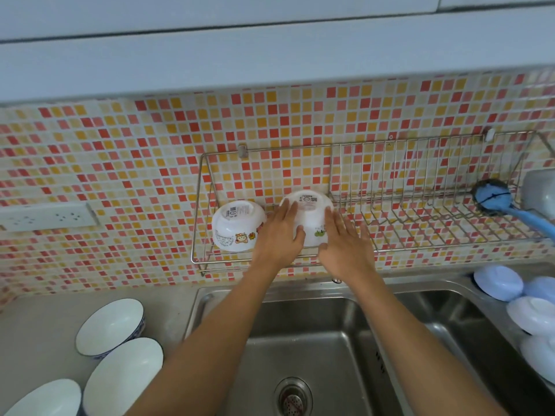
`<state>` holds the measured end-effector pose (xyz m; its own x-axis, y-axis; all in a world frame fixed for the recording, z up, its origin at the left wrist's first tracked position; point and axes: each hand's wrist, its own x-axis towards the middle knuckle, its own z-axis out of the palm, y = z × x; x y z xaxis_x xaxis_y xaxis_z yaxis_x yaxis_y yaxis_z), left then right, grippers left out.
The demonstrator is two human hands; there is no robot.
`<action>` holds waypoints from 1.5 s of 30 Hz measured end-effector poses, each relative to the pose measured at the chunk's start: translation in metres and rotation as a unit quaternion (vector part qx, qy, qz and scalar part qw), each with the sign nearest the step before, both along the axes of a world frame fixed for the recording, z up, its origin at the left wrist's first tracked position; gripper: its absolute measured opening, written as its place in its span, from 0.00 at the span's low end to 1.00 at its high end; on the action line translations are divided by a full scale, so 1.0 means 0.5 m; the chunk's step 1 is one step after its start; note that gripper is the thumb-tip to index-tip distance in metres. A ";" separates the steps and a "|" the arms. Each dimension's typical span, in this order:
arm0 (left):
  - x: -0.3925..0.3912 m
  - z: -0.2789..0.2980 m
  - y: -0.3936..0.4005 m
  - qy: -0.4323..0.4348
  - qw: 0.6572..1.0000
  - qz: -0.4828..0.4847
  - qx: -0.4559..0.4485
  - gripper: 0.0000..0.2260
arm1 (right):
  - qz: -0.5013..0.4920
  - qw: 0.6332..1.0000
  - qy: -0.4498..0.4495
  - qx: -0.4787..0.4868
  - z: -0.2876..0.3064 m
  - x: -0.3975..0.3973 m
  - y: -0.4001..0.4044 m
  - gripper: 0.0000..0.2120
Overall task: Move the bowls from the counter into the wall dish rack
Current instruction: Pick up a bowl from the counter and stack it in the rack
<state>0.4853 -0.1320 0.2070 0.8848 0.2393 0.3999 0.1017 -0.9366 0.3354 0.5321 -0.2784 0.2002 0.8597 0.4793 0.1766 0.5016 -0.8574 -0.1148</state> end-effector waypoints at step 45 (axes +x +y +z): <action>-0.698 -0.405 0.477 0.237 0.933 0.271 -0.002 0.24 | -0.100 0.825 0.470 0.297 -0.410 -0.592 0.532 0.21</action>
